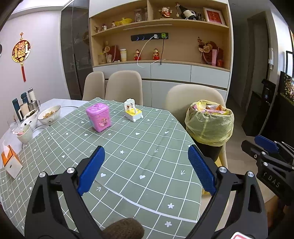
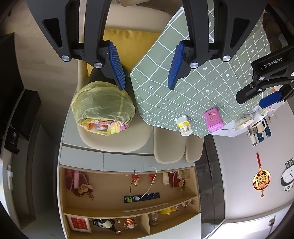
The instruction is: Collect trash
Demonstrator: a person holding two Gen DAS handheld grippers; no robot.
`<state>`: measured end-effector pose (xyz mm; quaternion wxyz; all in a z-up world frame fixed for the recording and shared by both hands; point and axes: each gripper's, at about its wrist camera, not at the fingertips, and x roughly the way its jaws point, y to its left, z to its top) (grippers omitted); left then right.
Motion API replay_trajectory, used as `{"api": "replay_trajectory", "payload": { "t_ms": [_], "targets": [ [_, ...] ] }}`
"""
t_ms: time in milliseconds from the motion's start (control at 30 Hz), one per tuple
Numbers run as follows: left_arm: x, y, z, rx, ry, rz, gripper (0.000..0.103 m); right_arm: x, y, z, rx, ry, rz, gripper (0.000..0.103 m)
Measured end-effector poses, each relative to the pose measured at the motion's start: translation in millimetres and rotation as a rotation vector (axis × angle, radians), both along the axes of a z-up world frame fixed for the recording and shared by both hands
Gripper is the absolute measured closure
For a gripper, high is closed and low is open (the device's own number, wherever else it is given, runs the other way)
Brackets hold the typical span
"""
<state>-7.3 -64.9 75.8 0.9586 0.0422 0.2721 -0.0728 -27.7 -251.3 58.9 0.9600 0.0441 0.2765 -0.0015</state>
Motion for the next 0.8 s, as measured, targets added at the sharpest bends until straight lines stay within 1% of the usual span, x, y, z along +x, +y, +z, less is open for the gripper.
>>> {"api": "replay_trajectory", "payload": {
  "t_ms": [200, 367, 500, 800],
  "targets": [
    [-0.4, -1.5, -0.9, 0.003, 0.001, -0.006, 0.016, 0.3, -1.3, -0.2, -0.001, 0.001, -0.003, 0.057],
    [2.4, -4.5, -3.3, 0.005, 0.018, -0.026, 0.016, -0.5, 0.1, -0.6, -0.001, 0.004, -0.009, 0.057],
    [1.8, -5.9, -3.2, 0.008, 0.012, -0.036, 0.016, -1.4, 0.0, -0.8, 0.002, 0.003, -0.017, 0.057],
    [3.5, -5.3, -3.7, 0.008, 0.016, -0.036, 0.016, -1.7, 1.0, -1.5, 0.009, 0.004, -0.024, 0.057]
  ]
}}
